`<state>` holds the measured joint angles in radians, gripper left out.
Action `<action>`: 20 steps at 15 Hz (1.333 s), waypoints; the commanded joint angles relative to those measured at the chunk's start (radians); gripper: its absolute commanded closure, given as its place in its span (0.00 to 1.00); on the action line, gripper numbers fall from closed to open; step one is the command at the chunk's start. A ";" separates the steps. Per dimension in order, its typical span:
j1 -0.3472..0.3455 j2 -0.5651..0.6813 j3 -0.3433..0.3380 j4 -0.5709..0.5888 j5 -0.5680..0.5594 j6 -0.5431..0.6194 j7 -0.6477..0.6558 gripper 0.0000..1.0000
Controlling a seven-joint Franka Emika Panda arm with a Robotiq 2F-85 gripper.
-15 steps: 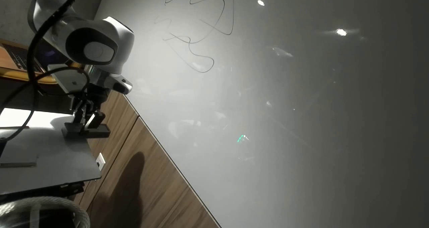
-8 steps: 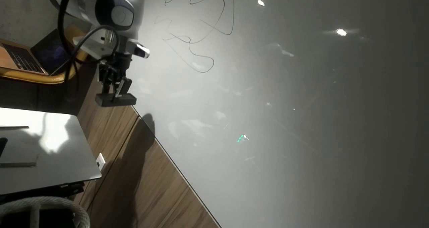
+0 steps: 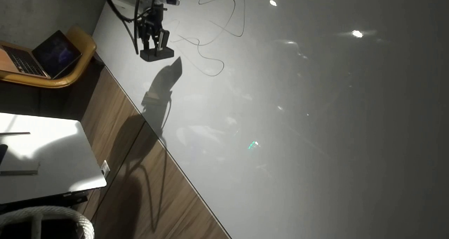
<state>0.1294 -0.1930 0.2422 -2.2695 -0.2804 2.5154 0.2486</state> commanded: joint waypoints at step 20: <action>0.081 0.296 0.168 0.779 -0.806 -0.235 0.379 0.70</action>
<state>0.1458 -0.0405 0.4207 -1.6475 -0.9692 2.3304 0.5795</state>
